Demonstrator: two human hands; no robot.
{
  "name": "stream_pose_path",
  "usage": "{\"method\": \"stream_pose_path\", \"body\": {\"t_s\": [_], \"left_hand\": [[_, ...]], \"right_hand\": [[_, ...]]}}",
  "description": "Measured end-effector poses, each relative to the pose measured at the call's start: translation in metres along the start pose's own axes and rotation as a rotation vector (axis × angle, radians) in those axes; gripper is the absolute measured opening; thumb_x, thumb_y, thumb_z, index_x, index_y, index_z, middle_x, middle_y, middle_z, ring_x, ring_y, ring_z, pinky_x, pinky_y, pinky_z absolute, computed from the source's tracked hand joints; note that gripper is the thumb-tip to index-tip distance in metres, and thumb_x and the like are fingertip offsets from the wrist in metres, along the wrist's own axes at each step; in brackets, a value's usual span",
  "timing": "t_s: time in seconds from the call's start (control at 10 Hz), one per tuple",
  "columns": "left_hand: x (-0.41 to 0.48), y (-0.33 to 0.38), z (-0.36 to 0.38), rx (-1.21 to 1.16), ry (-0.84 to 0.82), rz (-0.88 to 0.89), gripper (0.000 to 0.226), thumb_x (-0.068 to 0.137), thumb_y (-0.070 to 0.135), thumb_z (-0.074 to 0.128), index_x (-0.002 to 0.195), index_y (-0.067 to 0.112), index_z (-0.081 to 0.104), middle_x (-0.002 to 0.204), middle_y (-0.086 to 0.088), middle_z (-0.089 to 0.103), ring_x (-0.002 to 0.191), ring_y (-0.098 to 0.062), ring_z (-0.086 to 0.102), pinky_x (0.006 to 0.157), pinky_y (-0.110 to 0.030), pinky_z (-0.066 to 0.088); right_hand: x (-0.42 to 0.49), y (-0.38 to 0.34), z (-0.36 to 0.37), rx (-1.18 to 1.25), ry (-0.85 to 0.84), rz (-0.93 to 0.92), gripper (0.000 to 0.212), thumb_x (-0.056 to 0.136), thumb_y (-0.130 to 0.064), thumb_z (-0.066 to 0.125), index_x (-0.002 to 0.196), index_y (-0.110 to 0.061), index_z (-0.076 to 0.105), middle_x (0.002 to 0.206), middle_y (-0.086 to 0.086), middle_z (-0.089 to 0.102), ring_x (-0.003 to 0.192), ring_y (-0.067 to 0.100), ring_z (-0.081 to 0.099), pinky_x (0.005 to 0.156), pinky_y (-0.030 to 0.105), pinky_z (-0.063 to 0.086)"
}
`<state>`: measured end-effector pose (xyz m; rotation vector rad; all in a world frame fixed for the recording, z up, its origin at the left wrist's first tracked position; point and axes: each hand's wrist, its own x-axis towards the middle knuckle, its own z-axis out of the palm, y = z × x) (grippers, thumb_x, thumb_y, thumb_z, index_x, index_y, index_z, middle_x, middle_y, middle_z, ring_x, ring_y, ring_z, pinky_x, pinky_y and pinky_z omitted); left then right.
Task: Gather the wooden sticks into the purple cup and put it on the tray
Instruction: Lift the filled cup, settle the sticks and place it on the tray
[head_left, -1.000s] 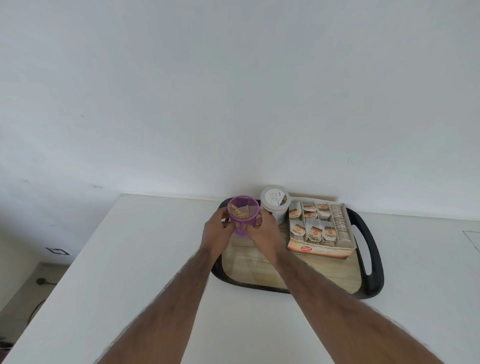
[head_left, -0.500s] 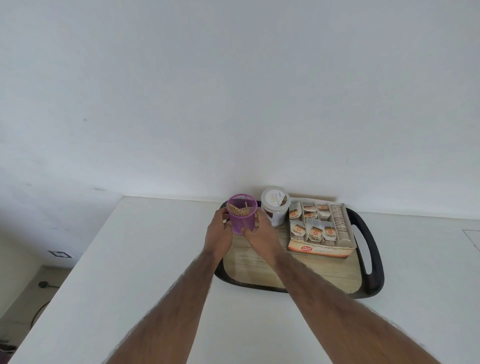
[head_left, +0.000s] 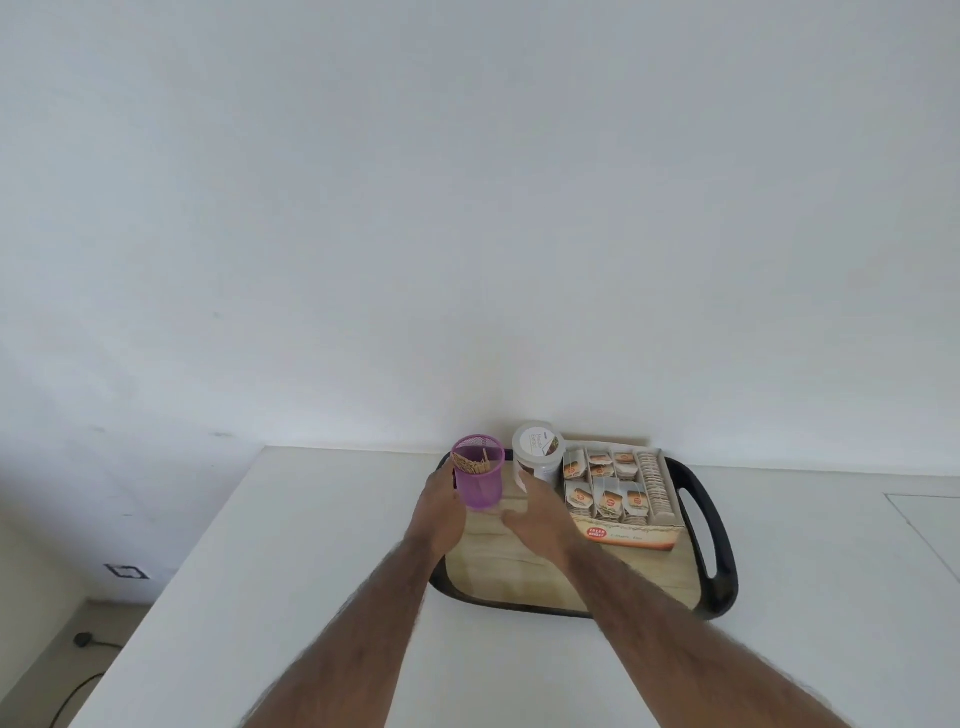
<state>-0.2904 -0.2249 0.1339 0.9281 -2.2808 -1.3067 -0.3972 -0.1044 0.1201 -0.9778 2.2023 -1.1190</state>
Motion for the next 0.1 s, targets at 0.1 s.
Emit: {"method": "stream_pose_path", "body": {"t_s": [0.1], "left_hand": [[-0.0051, 0.0087, -0.0054, 0.063, 0.013, -0.001, 0.05, 0.093, -0.008, 0.035, 0.128, 0.021, 0.055, 0.124, 0.002, 0.06, 0.118, -0.021, 0.055, 0.087, -0.011, 0.042]], "right_hand": [[-0.0096, -0.0026, -0.0173, -0.043, 0.022, 0.006, 0.063, 0.087, -0.011, 0.061, 0.147, -0.014, 0.045, 0.145, 0.002, 0.051, 0.126, 0.018, 0.051, 0.097, 0.026, 0.046]]}}
